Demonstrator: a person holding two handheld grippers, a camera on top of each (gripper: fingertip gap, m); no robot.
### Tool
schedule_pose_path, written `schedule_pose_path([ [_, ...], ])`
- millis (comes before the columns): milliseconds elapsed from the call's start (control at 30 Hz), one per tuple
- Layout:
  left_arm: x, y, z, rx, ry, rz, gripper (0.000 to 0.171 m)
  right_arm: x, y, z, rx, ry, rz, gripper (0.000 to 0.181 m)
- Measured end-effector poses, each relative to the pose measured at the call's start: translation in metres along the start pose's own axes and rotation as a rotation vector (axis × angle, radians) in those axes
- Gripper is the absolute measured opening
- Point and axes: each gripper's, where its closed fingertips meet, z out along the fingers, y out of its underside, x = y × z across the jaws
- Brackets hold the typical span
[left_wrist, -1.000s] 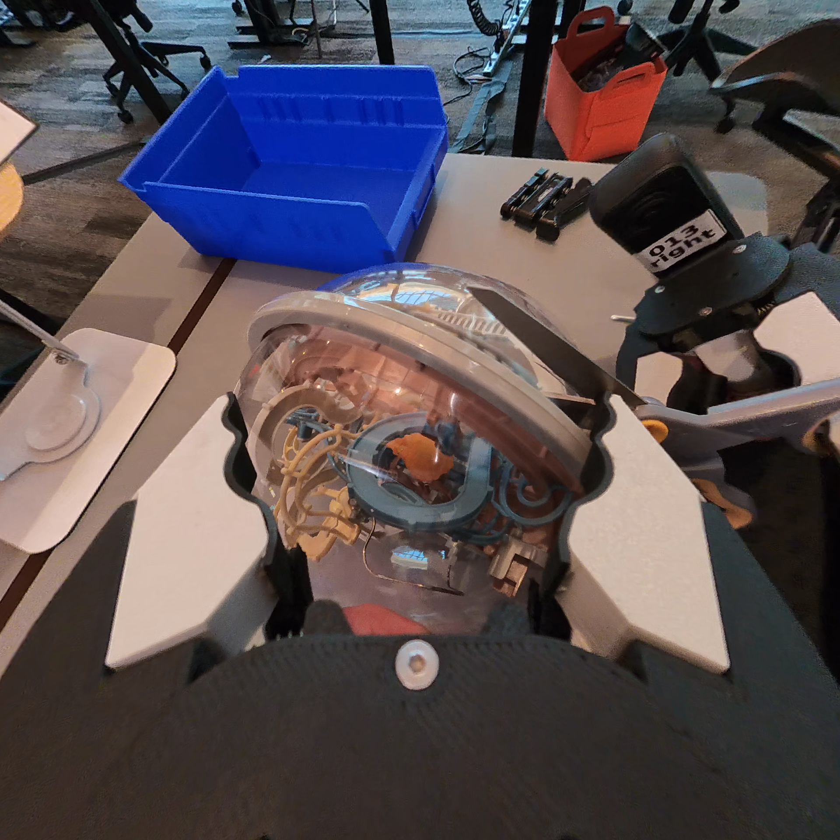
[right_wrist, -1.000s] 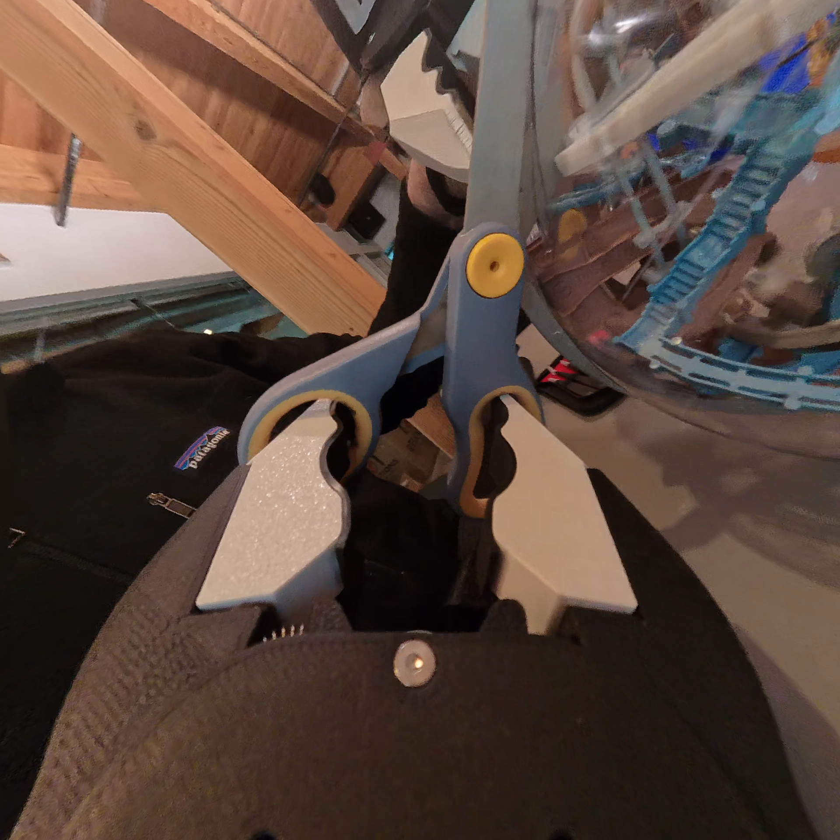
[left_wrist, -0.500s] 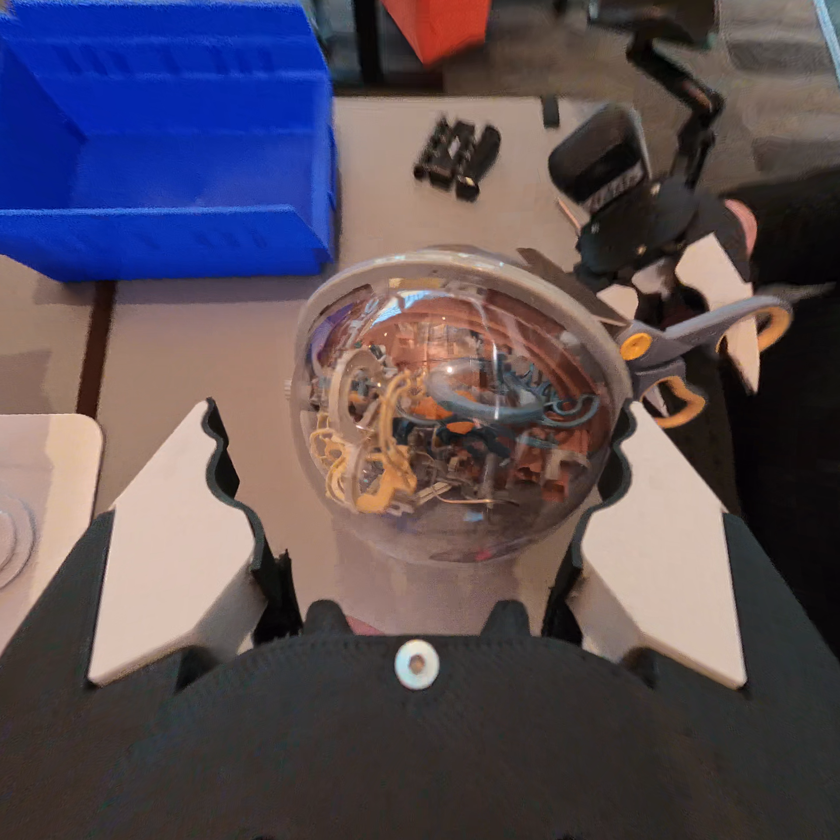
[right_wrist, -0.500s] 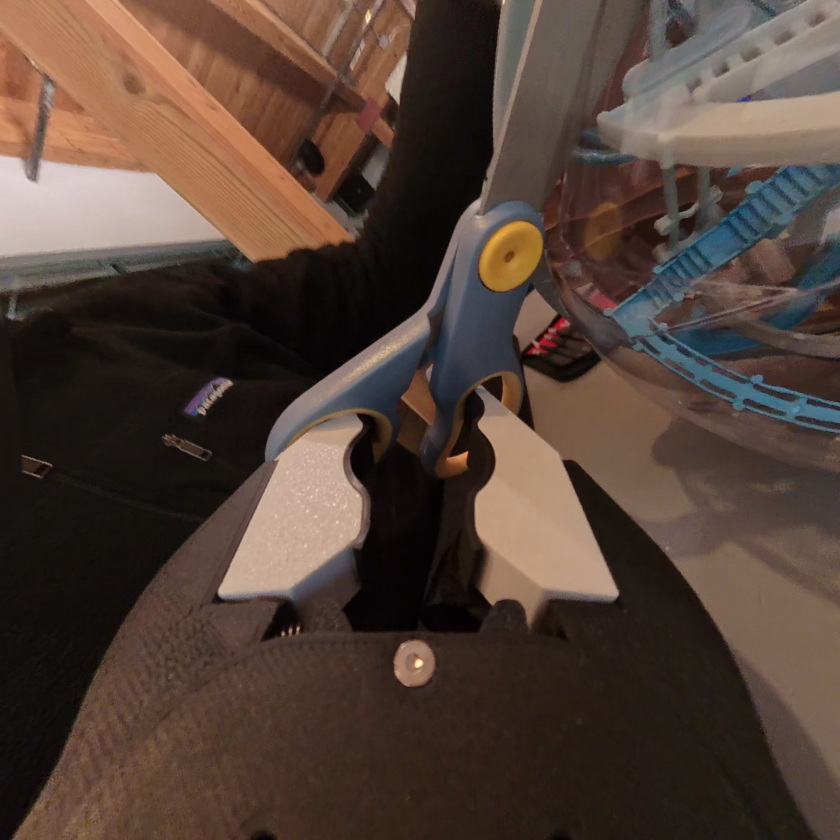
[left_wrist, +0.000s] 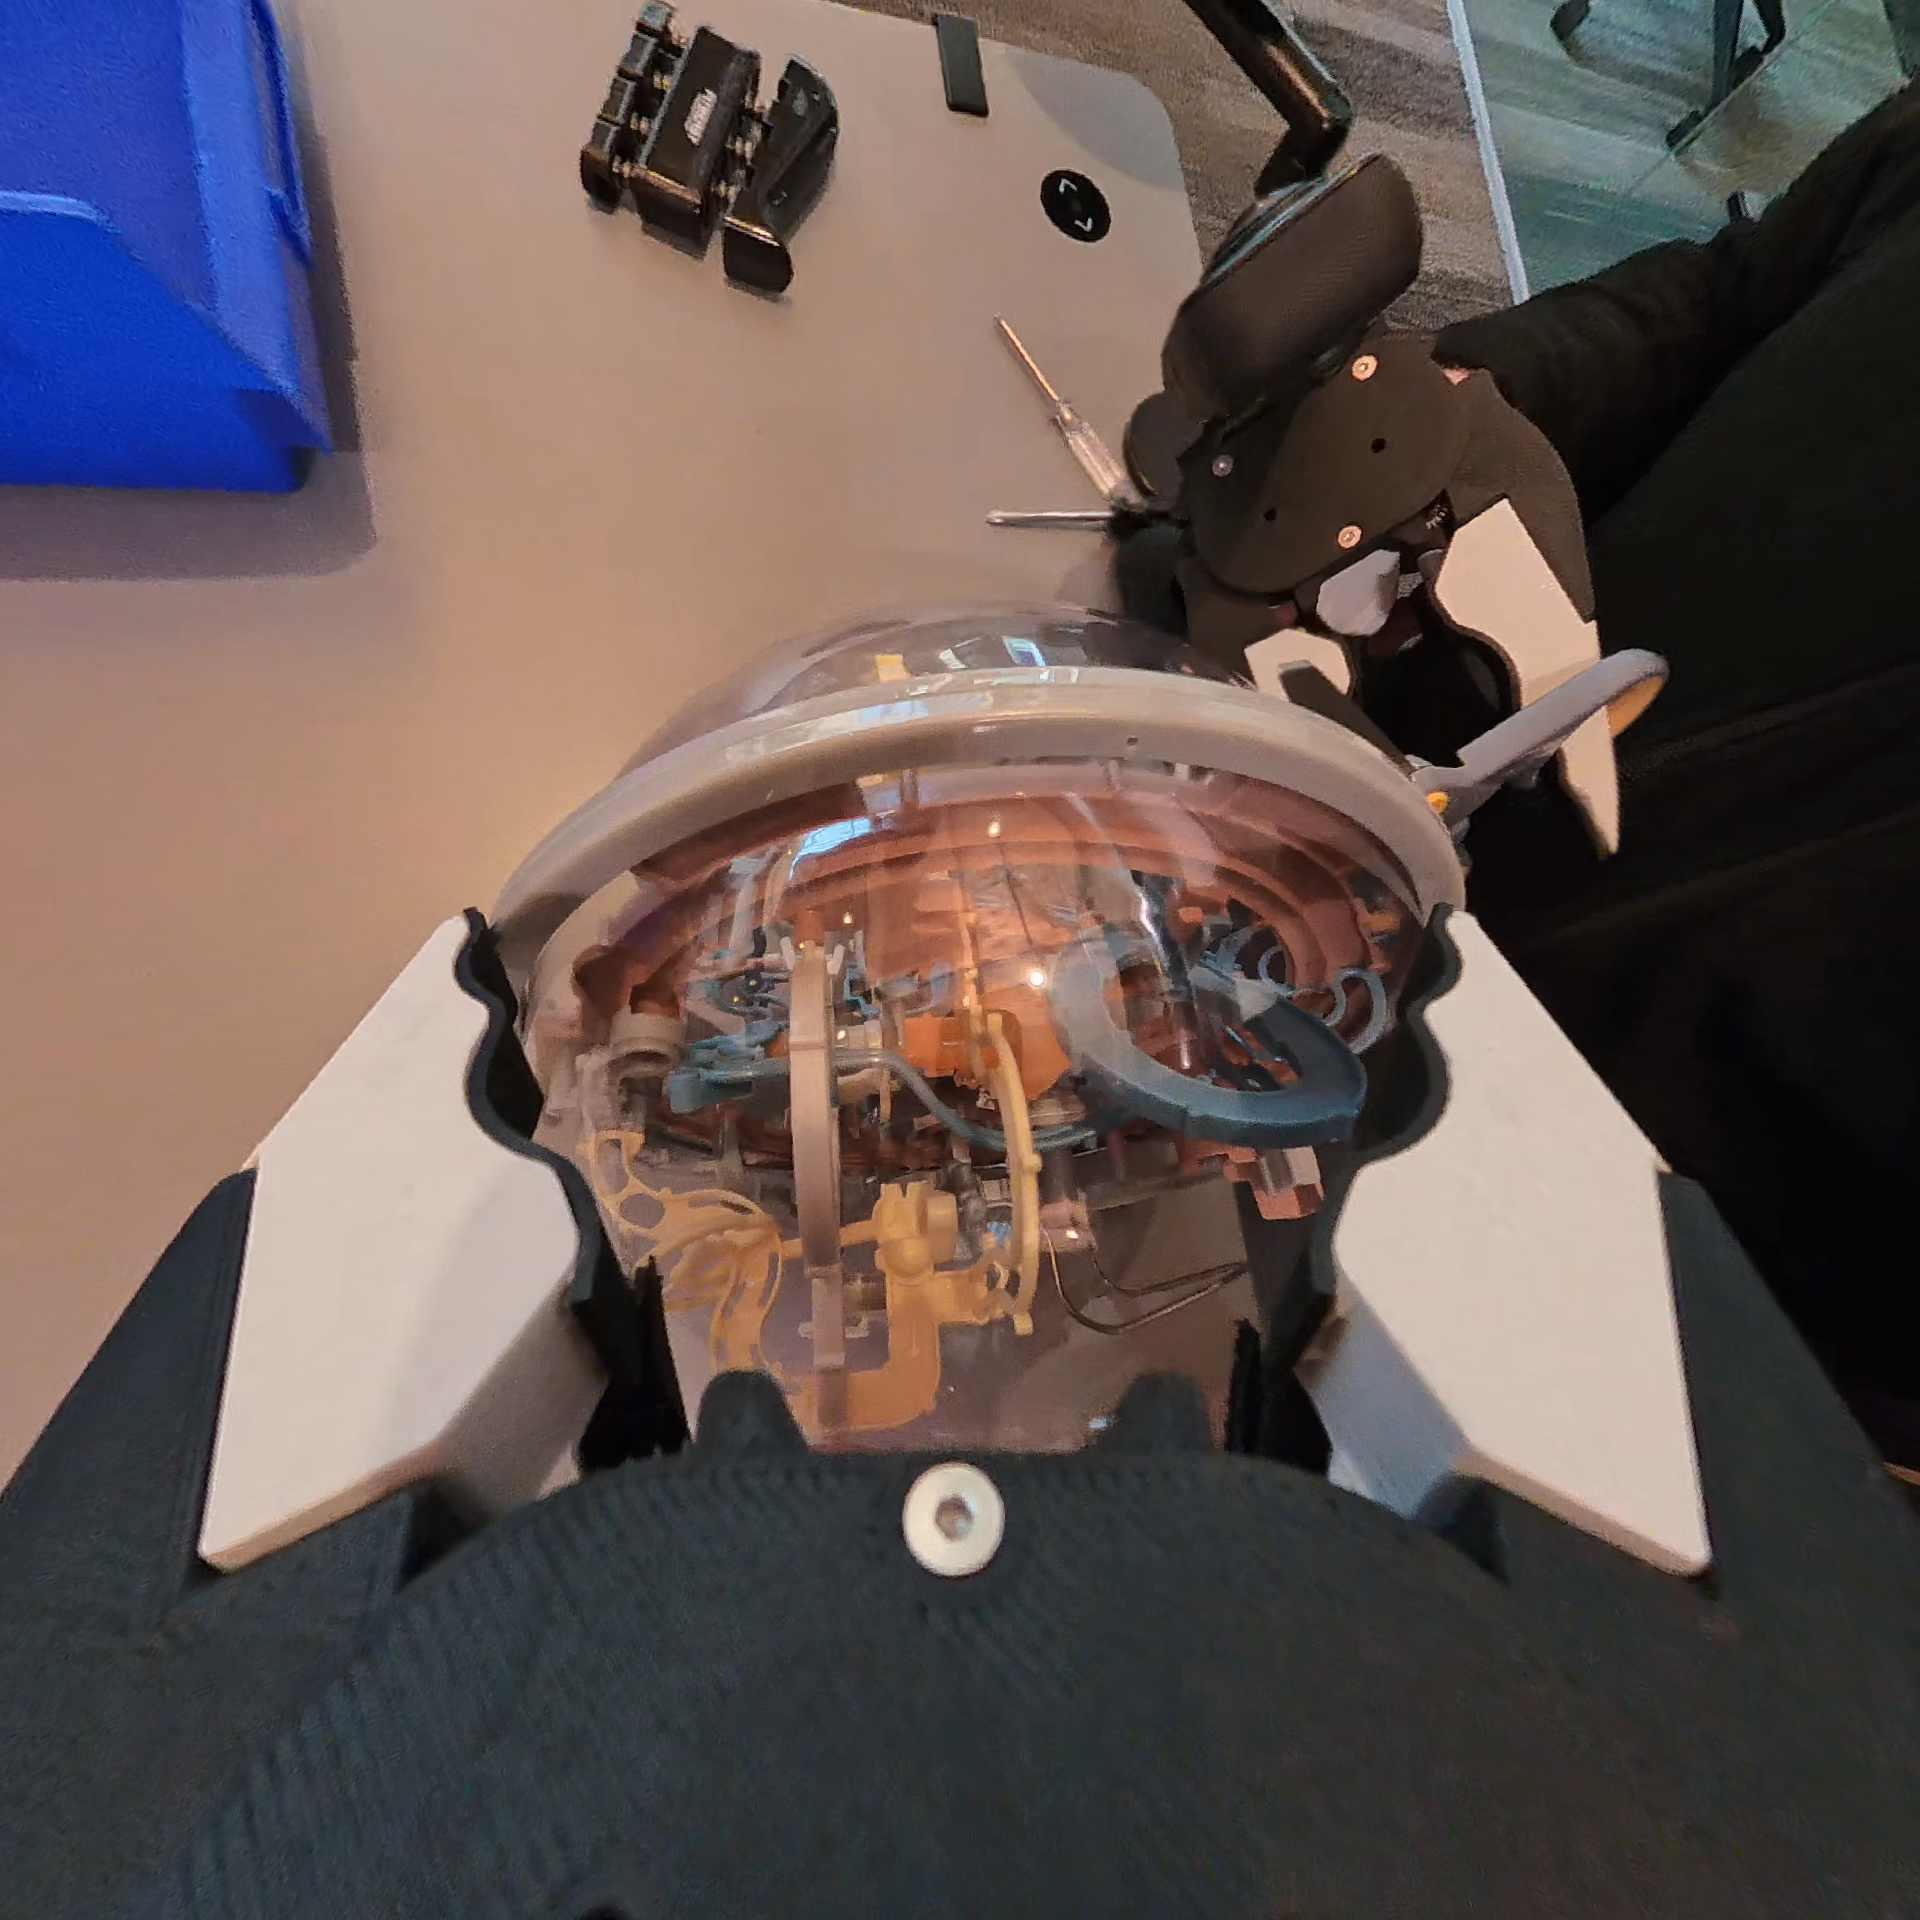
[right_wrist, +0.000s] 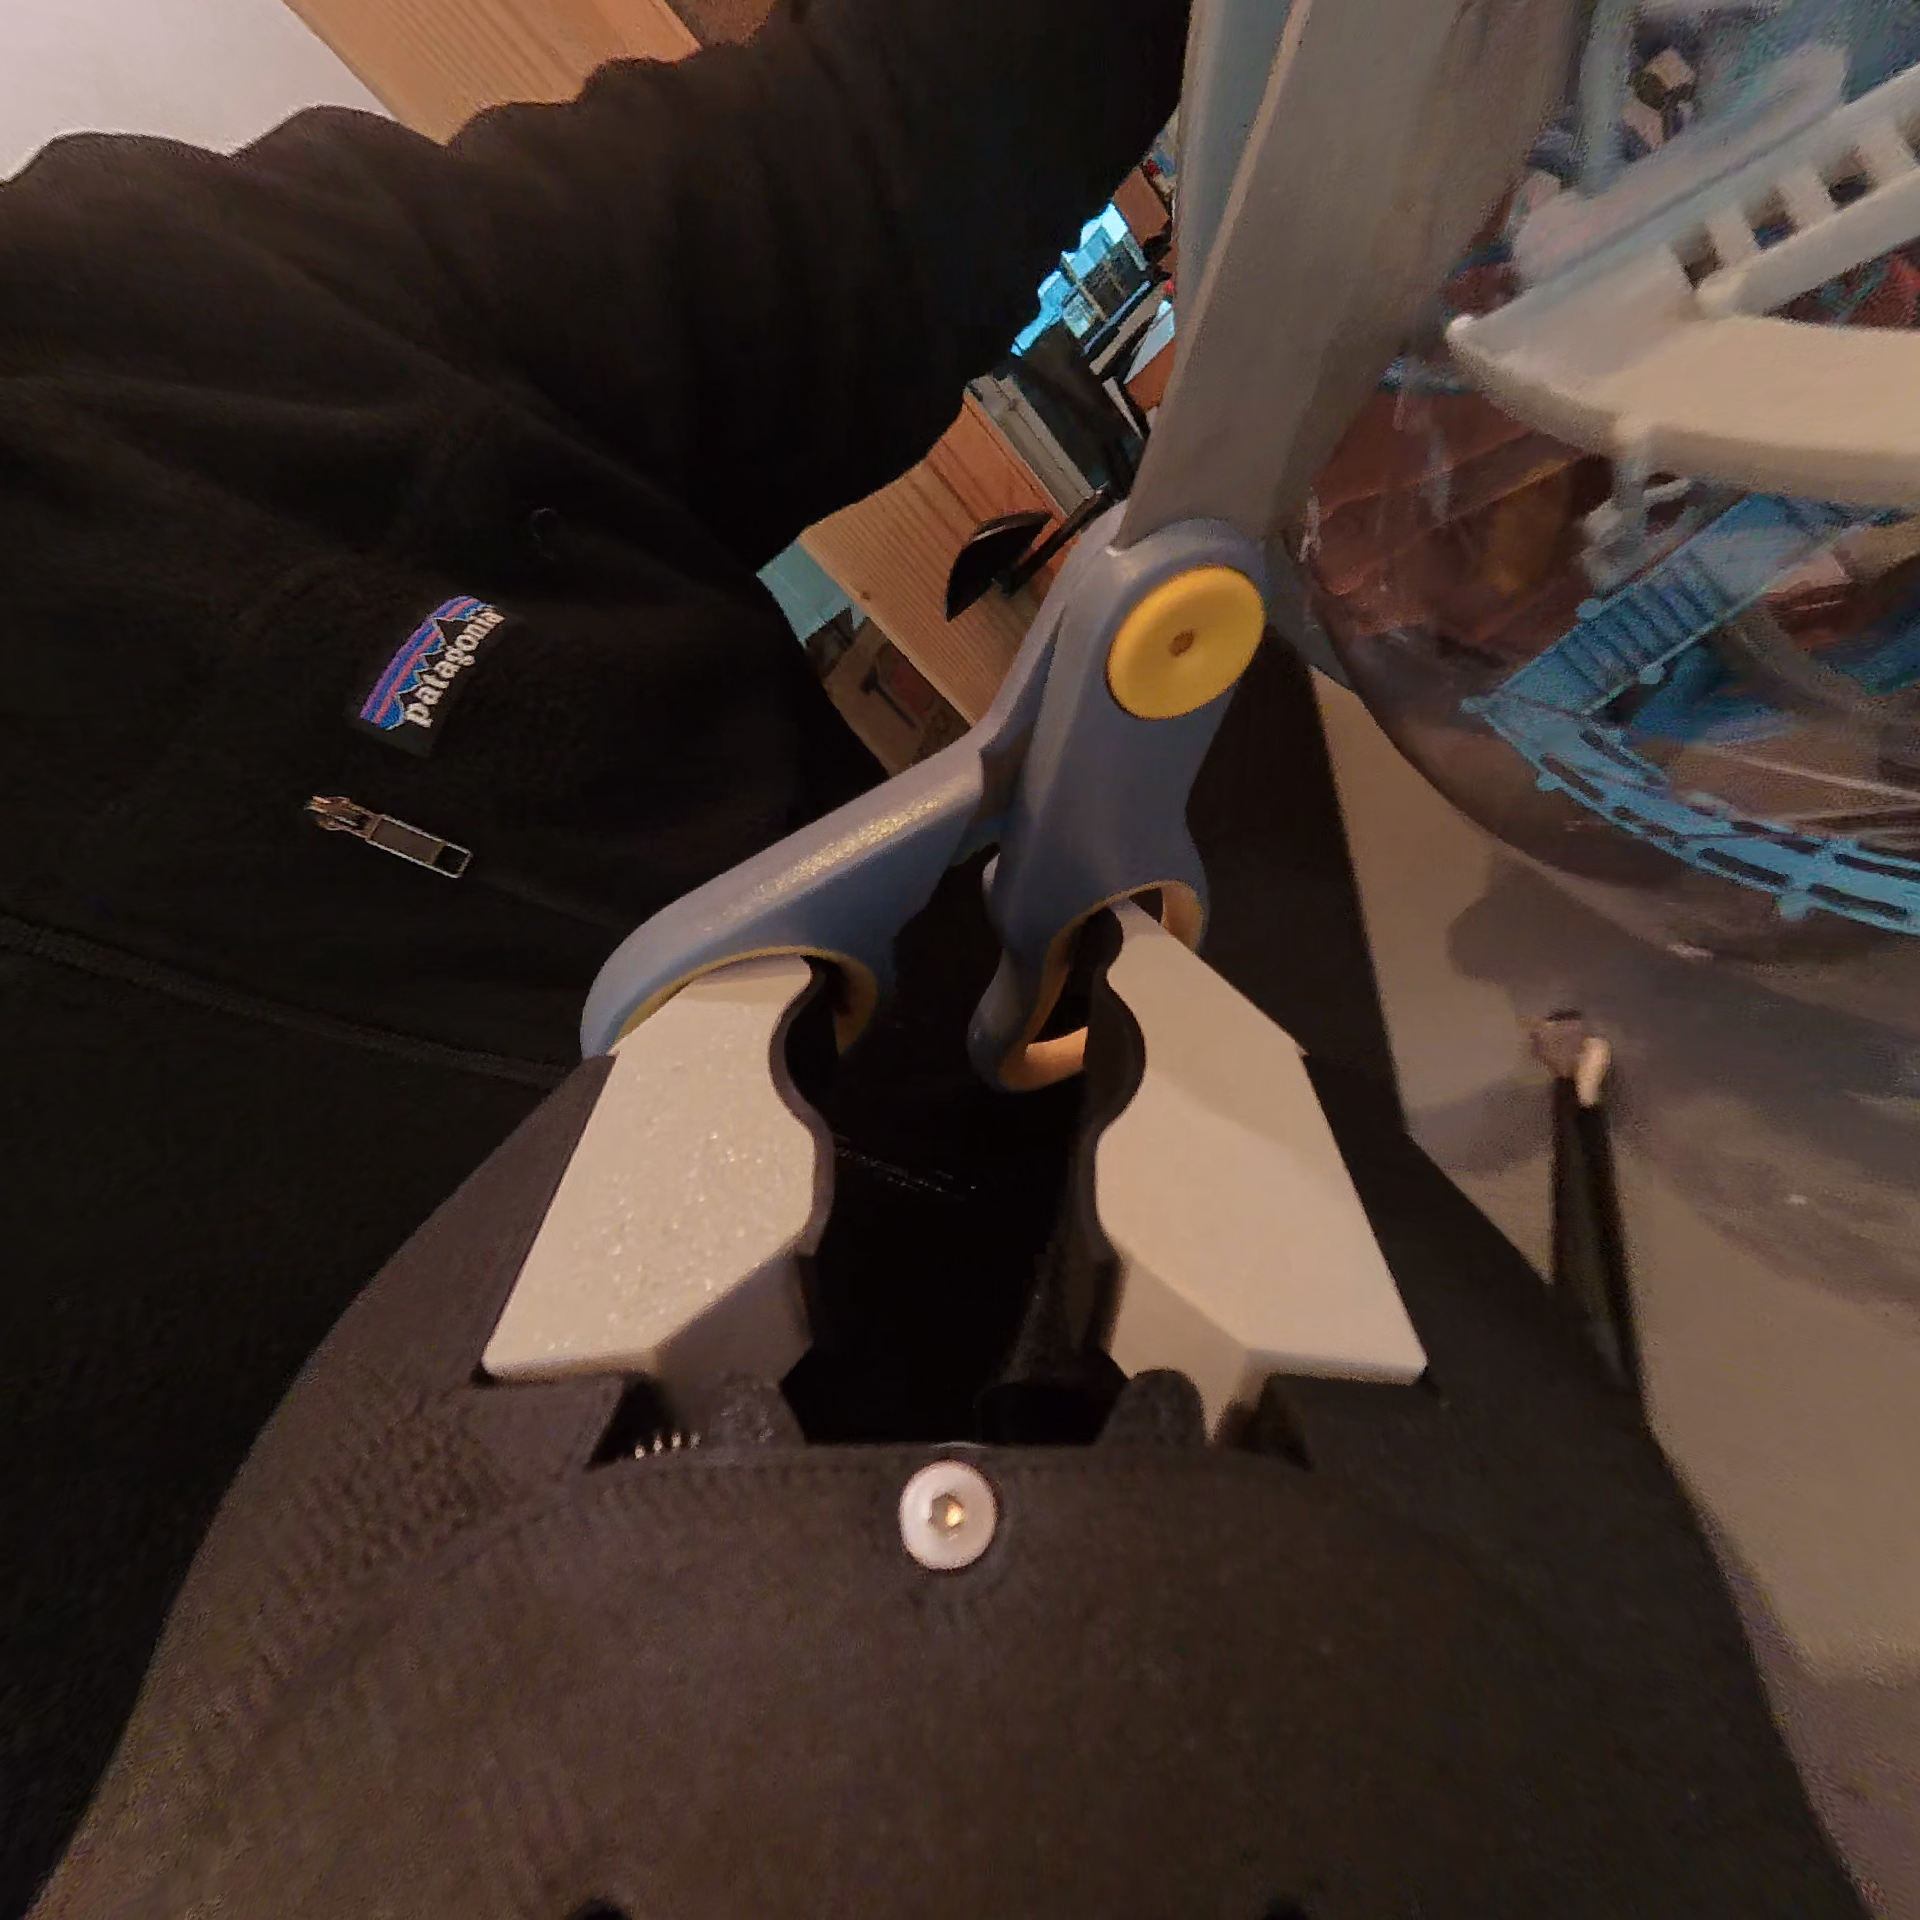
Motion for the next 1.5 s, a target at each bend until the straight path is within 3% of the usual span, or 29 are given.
schedule_pose_path([
  [233,0.02,0.009,-0.004,0.063,-0.092,-0.005,0.159,-0.017,0.002,0.005,0.144,-0.02,0.076,0.047],
  [300,0.028,0.012,-0.004,0.074,-0.112,0.001,0.159,-0.019,0.005,0.01,0.129,-0.013,0.075,0.048],
  [600,0.042,0.012,-0.001,0.167,-0.057,-0.087,0.156,-0.013,-0.003,0.023,0.191,0.133,-0.073,0.047],
  [800,0.041,0.01,0.001,0.172,-0.03,-0.1,0.158,-0.015,-0.008,0.023,0.208,0.117,-0.073,0.05],
  [900,0.044,0.008,0.004,0.166,-0.022,-0.09,0.158,-0.021,-0.01,0.023,0.208,0.072,-0.044,0.065],
  [967,0.044,0.007,0.005,0.159,-0.018,-0.09,0.159,-0.021,-0.01,0.023,0.197,0.077,-0.045,0.066],
  [1067,0.044,0.006,0.007,0.158,-0.005,-0.1,0.159,-0.021,-0.011,0.021,0.198,0.093,-0.067,0.065],
  [1233,0.045,0.005,0.007,0.159,0.006,-0.098,0.159,-0.017,-0.006,0.021,0.185,0.113,-0.131,0.044],
  [1500,0.041,0.008,-0.002,0.202,0.024,-0.113,0.158,-0.018,-0.014,0.028,0.181,0.072,-0.142,0.041],
])
